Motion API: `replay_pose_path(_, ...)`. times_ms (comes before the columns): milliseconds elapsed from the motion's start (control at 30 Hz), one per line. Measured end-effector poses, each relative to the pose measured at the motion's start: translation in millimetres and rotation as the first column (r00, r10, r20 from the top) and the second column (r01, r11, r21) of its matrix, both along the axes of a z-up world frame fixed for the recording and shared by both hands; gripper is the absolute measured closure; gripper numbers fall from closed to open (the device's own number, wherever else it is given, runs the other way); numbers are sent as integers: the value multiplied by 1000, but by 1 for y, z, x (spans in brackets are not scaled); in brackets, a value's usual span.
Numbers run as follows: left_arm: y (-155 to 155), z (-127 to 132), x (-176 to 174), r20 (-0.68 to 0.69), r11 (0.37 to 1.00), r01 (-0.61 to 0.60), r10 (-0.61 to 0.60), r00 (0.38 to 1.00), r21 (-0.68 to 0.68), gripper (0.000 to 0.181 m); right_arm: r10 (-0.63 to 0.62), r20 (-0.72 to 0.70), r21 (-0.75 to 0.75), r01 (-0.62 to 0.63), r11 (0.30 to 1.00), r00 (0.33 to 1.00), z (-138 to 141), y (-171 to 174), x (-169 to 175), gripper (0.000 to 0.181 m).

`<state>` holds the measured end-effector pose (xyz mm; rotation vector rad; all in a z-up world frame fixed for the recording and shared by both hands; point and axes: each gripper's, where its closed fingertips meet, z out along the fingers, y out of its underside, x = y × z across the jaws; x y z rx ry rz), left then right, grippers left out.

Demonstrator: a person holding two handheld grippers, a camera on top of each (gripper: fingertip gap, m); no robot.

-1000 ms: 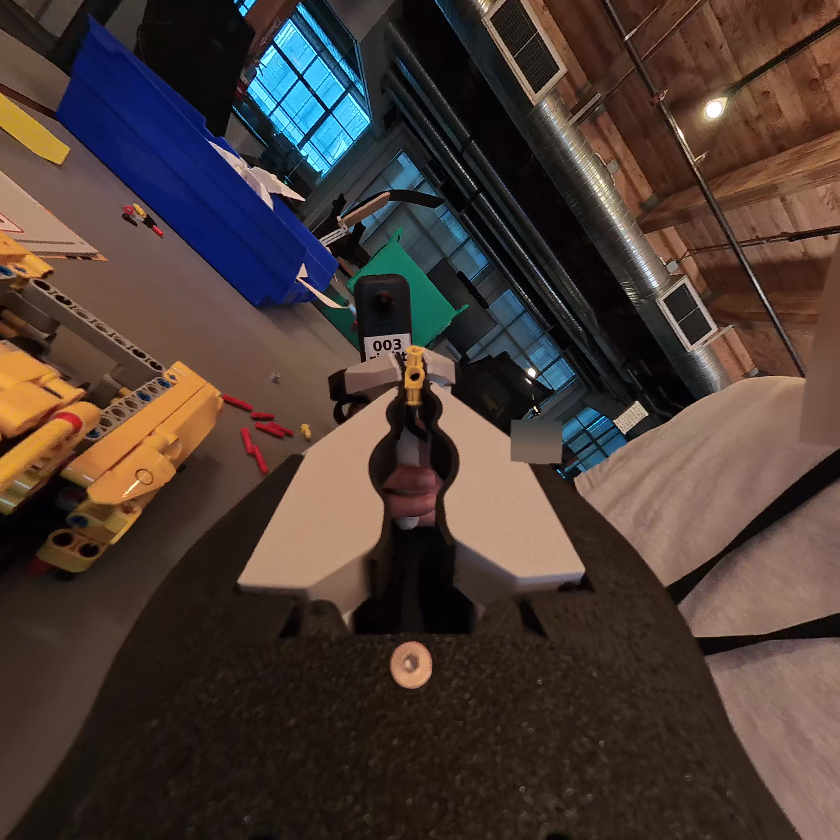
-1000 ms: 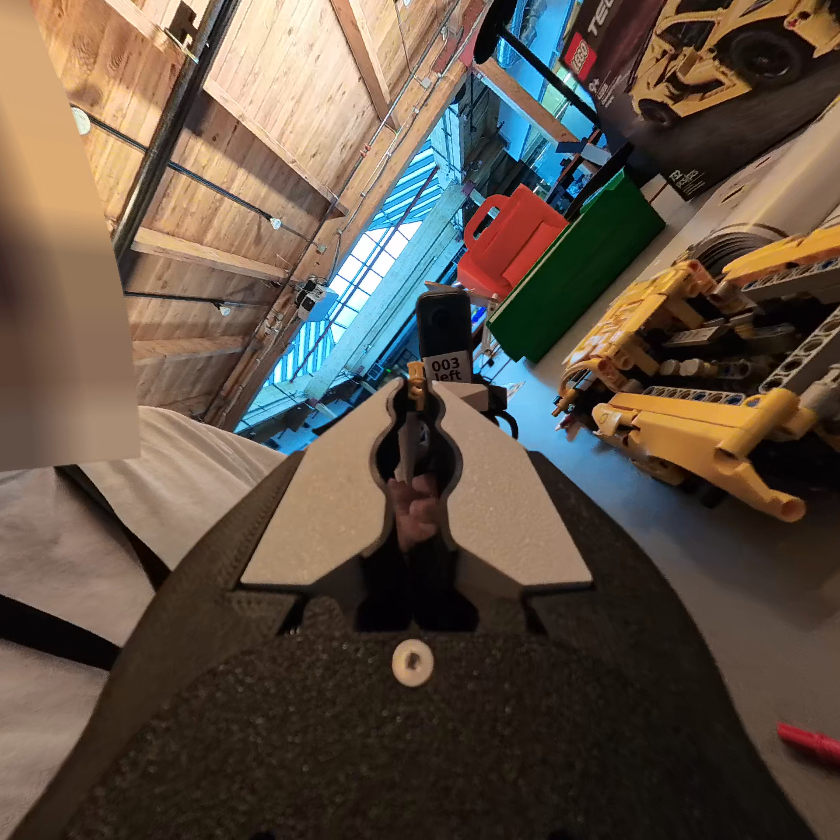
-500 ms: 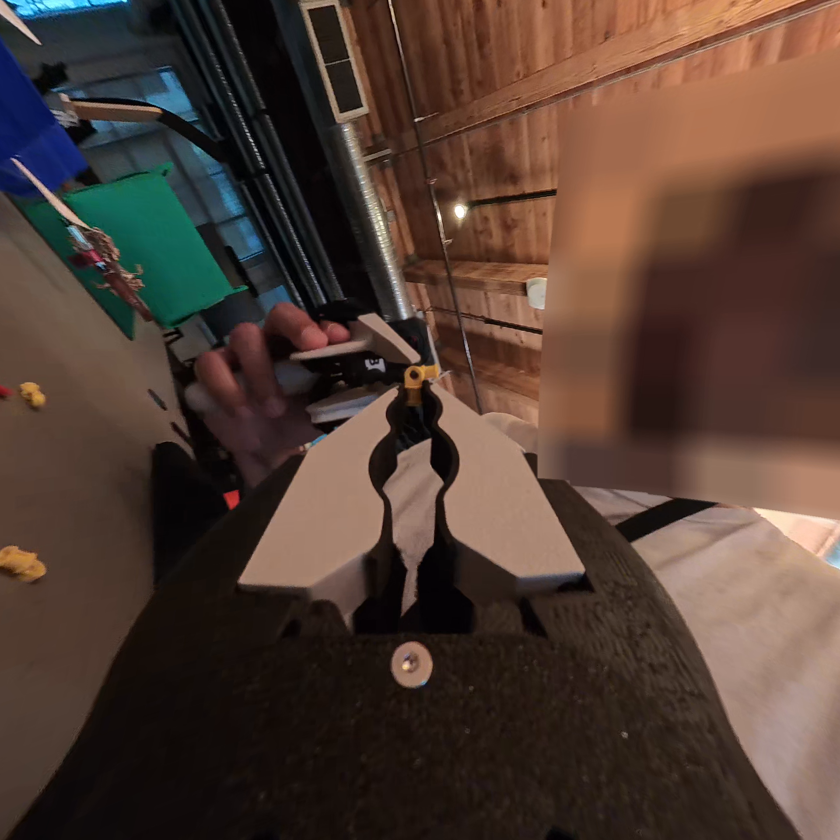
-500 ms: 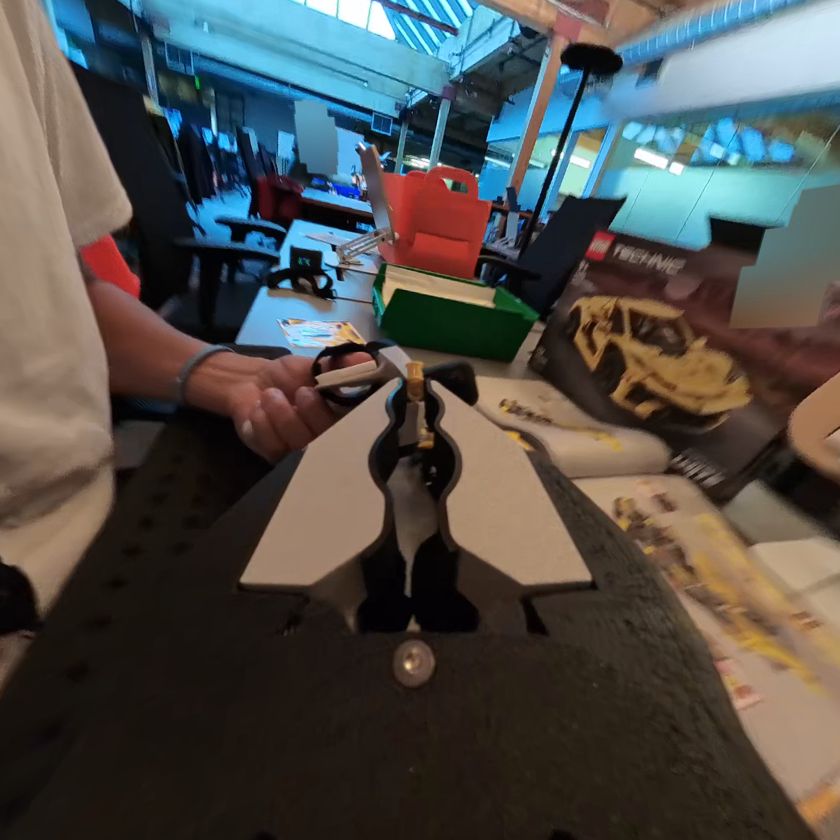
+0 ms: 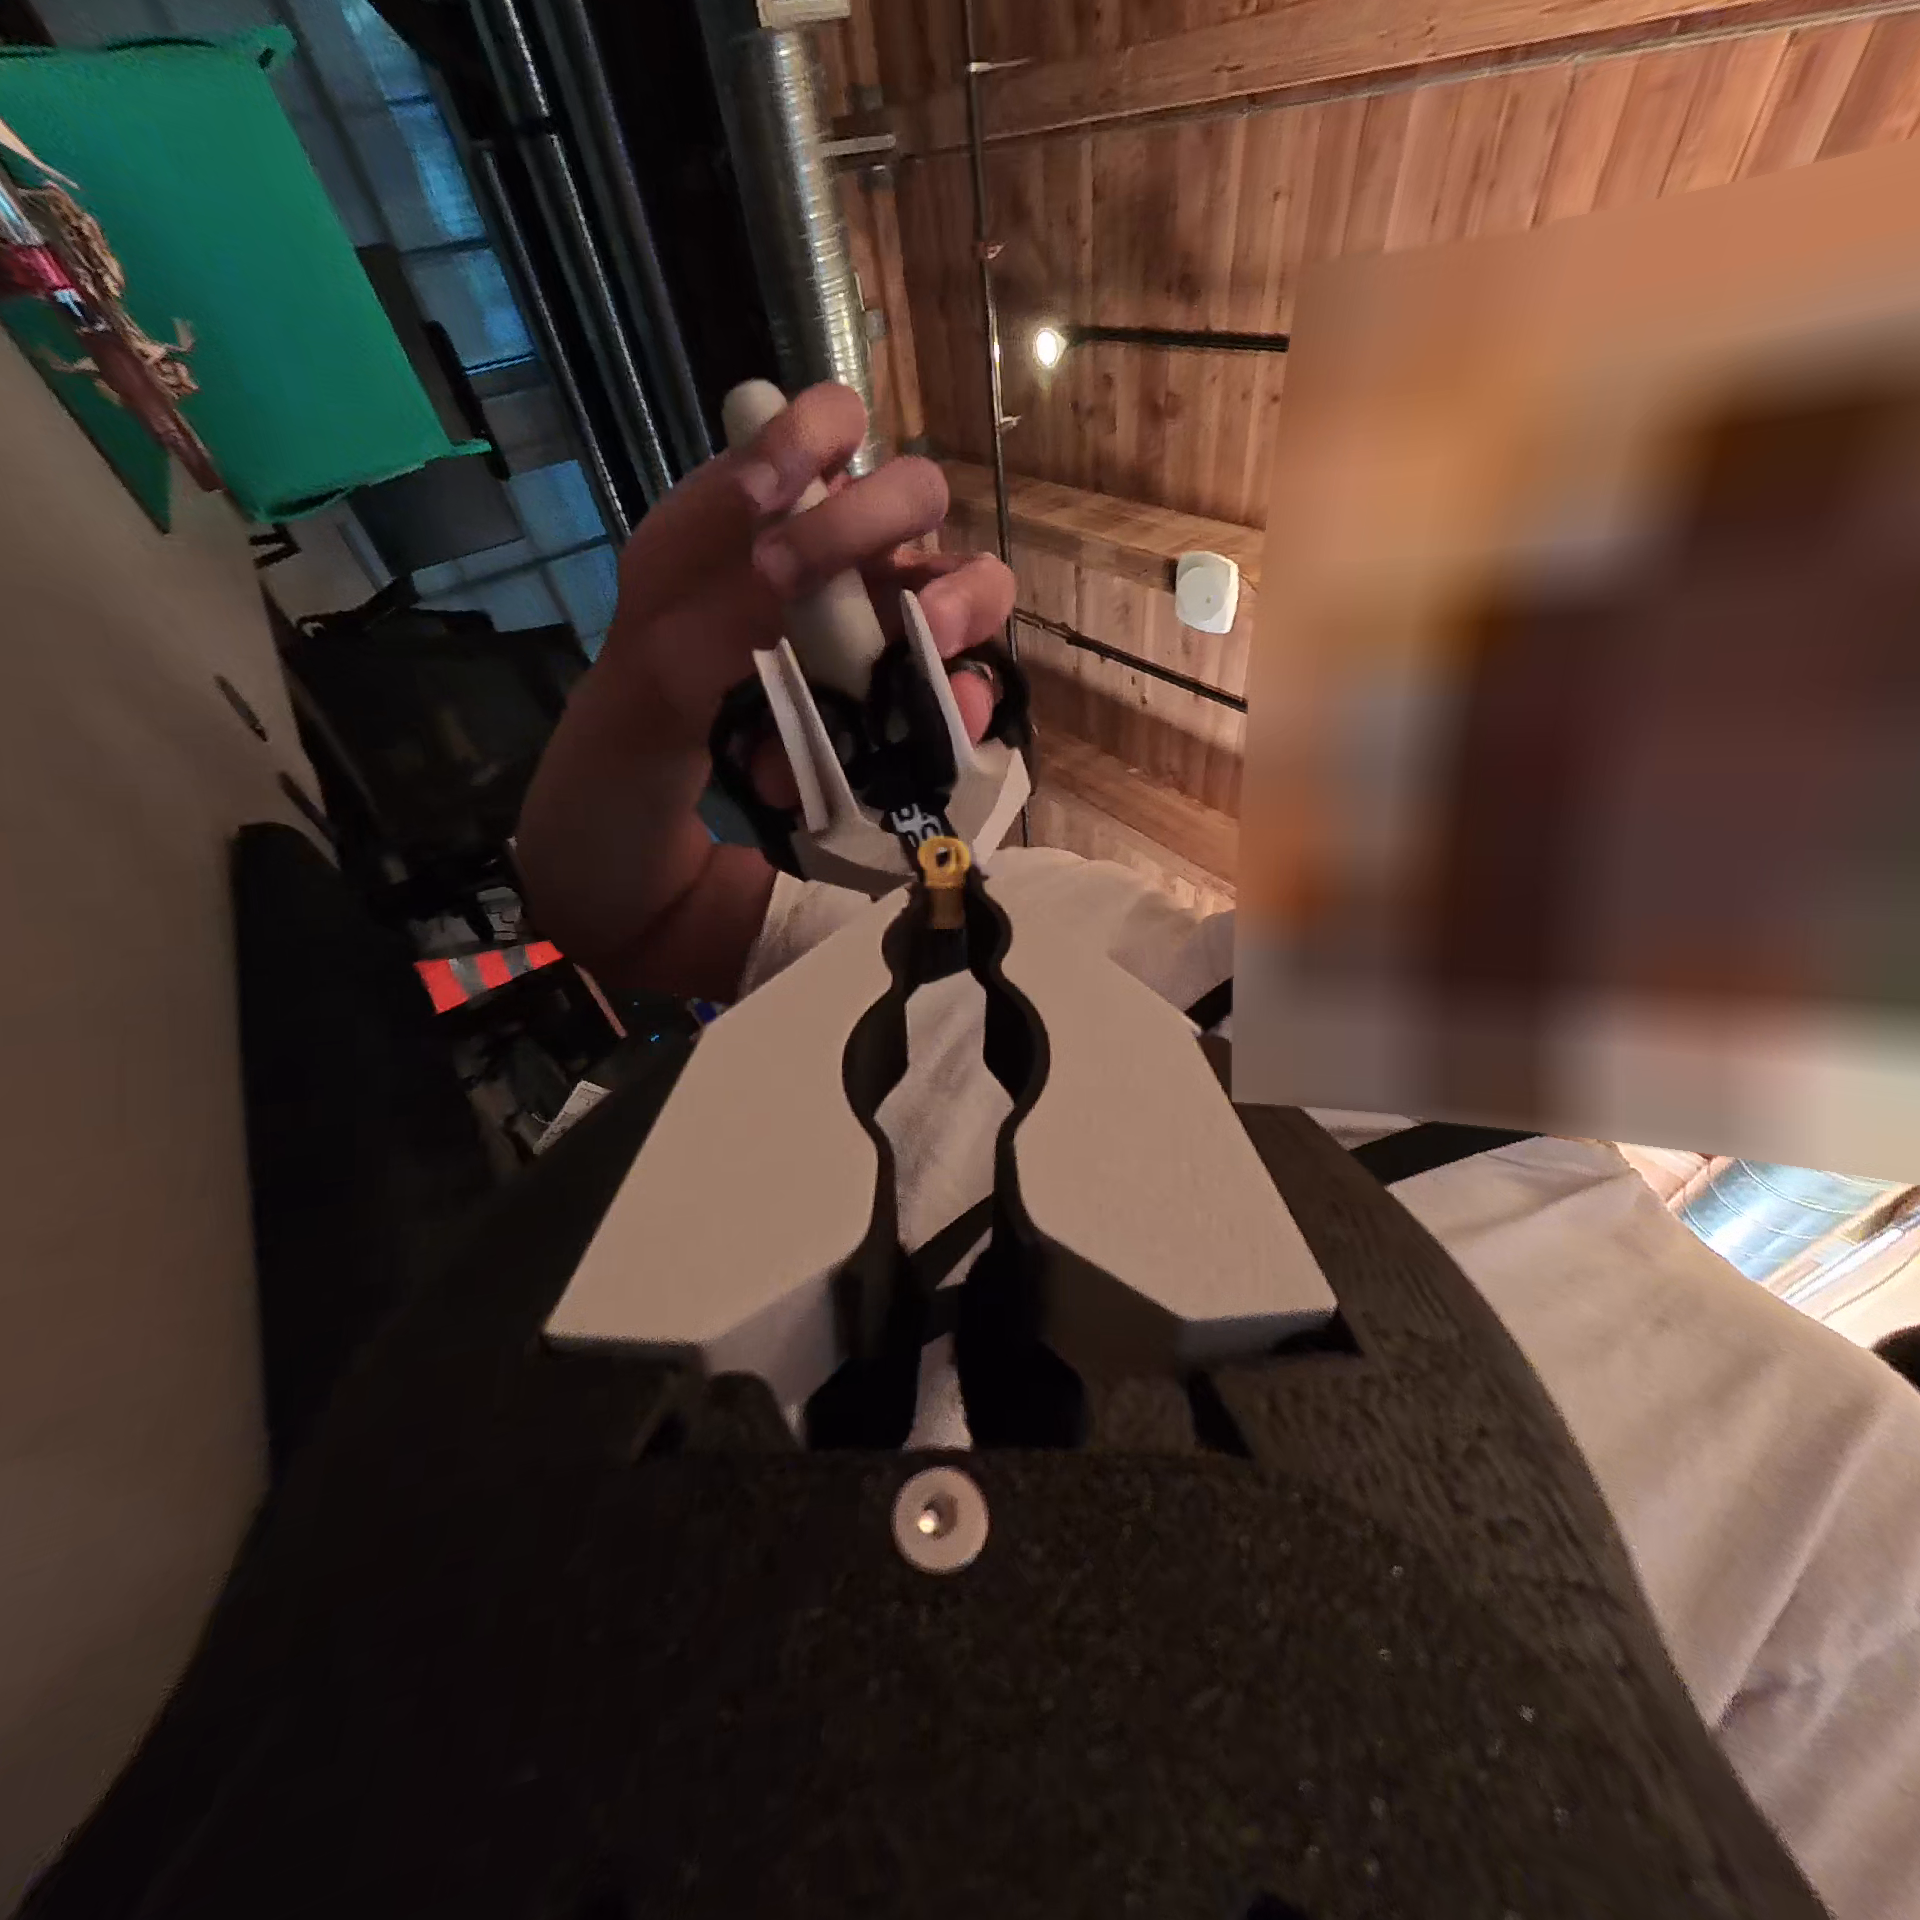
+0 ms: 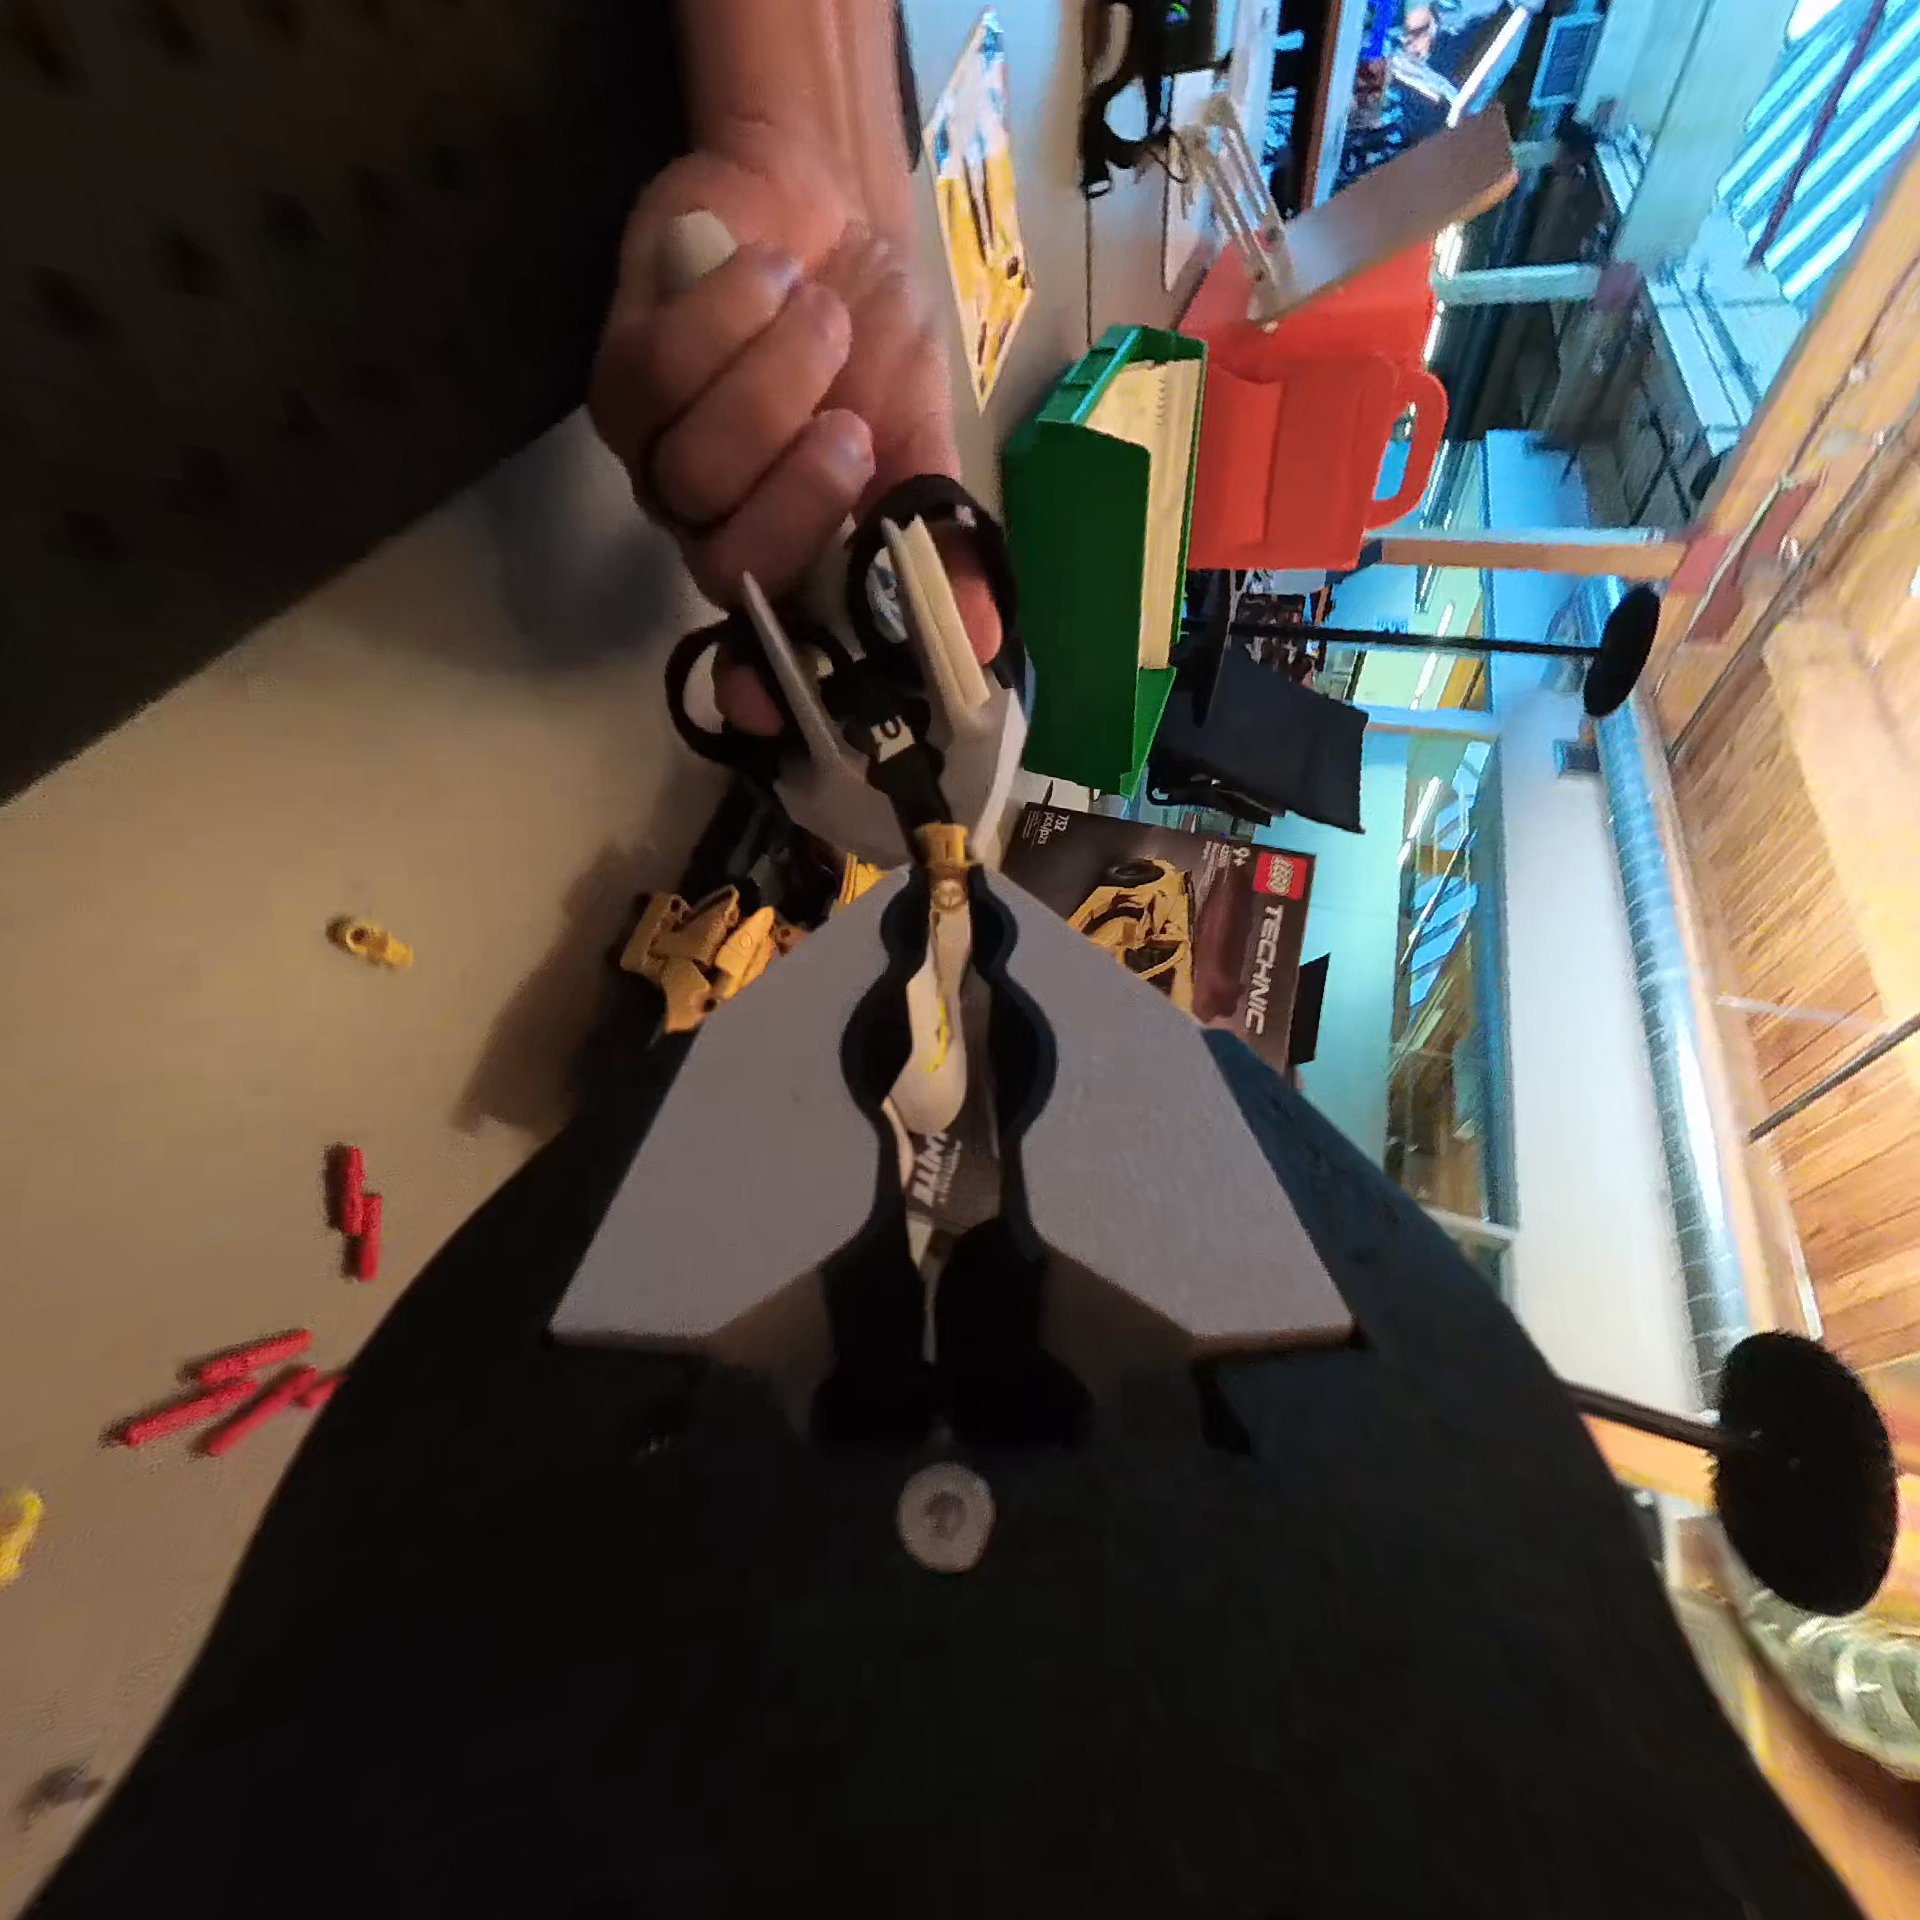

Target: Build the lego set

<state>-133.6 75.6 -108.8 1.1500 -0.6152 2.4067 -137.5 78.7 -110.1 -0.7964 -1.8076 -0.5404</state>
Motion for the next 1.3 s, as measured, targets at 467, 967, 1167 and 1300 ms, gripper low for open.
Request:
replay_pose_path(467,-17,-8,0,-40,992,85,-81,996,92,175,128,154,9,-131,991,980,-11,-11,-1,176)
replay_pose_path(967,1,-8,8,10,976,-121,121,993,180,176,-35,-109,62,42,997,993,-6,10,10,167)
replay_pose_path(1167,18,-7,9,7,969,-202,203,979,140,176,-215,-404,-192,147,970,889,-2,22,26,154)
replay_pose_path(1300,36,-2,9,28,936,-321,321,947,142,176,-438,-573,-512,115,851,692,-11,26,22,145)
